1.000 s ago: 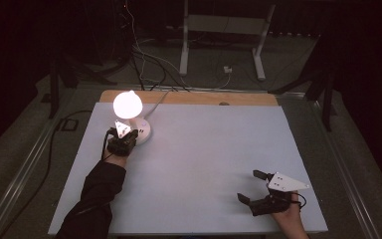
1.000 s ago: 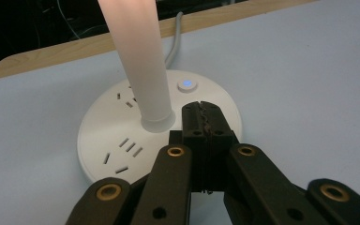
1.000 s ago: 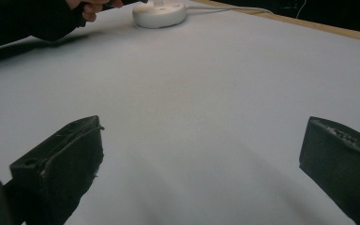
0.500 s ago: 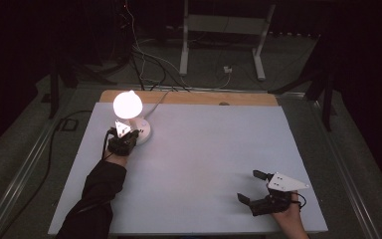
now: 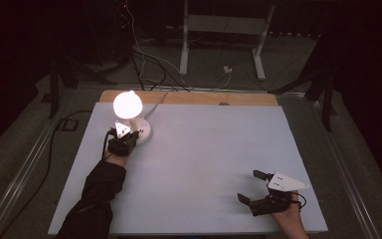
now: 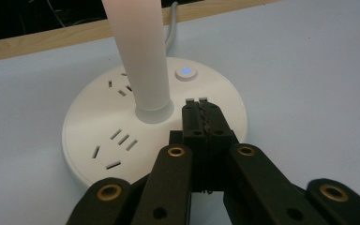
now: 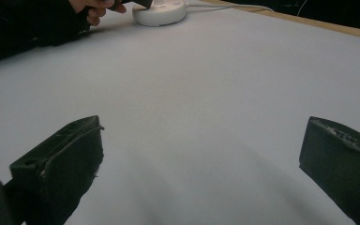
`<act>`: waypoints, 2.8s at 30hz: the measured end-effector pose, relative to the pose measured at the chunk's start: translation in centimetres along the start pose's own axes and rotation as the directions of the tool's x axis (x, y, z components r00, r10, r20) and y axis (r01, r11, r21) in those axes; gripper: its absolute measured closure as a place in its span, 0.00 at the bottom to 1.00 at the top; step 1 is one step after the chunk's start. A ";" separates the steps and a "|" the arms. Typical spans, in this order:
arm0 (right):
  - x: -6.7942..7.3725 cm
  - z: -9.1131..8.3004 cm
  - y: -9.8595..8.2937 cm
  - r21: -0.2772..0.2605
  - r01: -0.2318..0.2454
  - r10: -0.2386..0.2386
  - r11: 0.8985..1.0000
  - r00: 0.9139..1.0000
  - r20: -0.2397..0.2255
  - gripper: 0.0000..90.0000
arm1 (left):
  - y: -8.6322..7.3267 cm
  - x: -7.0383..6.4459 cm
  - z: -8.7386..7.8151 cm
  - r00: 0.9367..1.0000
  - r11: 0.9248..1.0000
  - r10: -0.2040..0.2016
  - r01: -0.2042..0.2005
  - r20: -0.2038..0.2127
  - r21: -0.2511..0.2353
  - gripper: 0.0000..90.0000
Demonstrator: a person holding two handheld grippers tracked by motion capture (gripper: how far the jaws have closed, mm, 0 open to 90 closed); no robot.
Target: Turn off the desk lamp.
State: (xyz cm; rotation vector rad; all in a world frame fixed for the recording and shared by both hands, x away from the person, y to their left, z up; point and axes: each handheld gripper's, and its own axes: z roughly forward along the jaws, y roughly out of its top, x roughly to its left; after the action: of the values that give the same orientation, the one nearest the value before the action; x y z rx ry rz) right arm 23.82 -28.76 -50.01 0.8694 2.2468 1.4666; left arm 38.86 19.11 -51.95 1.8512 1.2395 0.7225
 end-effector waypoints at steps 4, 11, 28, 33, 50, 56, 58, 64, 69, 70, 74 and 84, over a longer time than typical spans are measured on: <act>0.0 0.0 0.0 0.002 0.000 0.000 1.000 1.000 -0.001 0.00 | 0.0 0.0 0.0 1.000 1.000 0.009 -0.009 0.000 0.000 1.00; 0.1 0.0 0.0 0.003 0.001 -0.001 1.000 1.000 -0.001 0.00 | -0.1 0.0 0.0 1.000 1.000 0.031 -0.031 0.002 -0.002 1.00; 0.1 0.0 0.0 0.002 0.000 0.000 1.000 1.000 -0.004 0.00 | 1.8 0.0 -2.1 0.999 0.998 0.006 -0.004 0.033 -0.065 1.00; 0.0 0.1 0.0 0.002 -0.002 0.002 1.000 1.000 -0.003 0.00 | 2.0 -0.1 -2.3 0.999 0.997 0.009 -0.006 0.040 -0.074 1.00; 0.0 0.1 0.0 0.005 -0.004 0.004 1.000 1.000 -0.004 0.00 | 1.6 0.1 -2.1 0.999 0.998 0.007 -0.005 0.043 -0.064 1.00; 0.0 0.1 0.0 0.003 -0.002 0.002 1.000 1.000 -0.001 0.00 | 1.3 0.4 -1.7 0.999 0.999 0.001 0.002 0.042 -0.053 1.00; 0.0 0.1 0.0 0.002 -0.002 0.002 1.000 1.000 0.000 0.00 | 1.2 0.5 -1.6 0.999 0.999 -0.004 0.006 0.041 -0.048 1.00; 0.0 0.1 0.0 0.003 -0.001 0.001 1.000 1.000 -0.001 0.00 | 0.7 0.7 -1.2 0.999 0.999 -0.014 0.016 0.035 -0.035 1.00; 0.0 0.0 0.0 0.003 -0.001 0.001 1.000 1.000 -0.001 0.00 | 0.5 0.7 -0.9 0.999 1.000 -0.008 0.009 0.036 -0.026 1.00; 0.0 0.0 0.0 0.003 0.001 -0.001 1.000 1.000 0.000 0.00 | 0.5 0.6 -0.9 0.999 1.000 -0.006 0.007 0.037 -0.024 1.00; 0.0 0.1 0.0 0.006 0.000 0.000 1.000 1.000 -0.001 0.00 | 0.4 0.4 -0.6 0.999 1.000 0.002 -0.001 0.040 -0.022 1.00; 0.0 0.1 0.0 0.008 0.000 0.000 1.000 1.000 -0.002 0.00 | 0.0 0.3 -0.2 0.999 1.000 0.010 -0.010 0.032 -0.005 1.00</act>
State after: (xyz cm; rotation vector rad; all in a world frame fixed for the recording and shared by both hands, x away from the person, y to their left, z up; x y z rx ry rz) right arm 23.85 -28.71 -50.05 0.8705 2.2555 1.4608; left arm 38.84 19.42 -51.85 1.8594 1.2081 0.6976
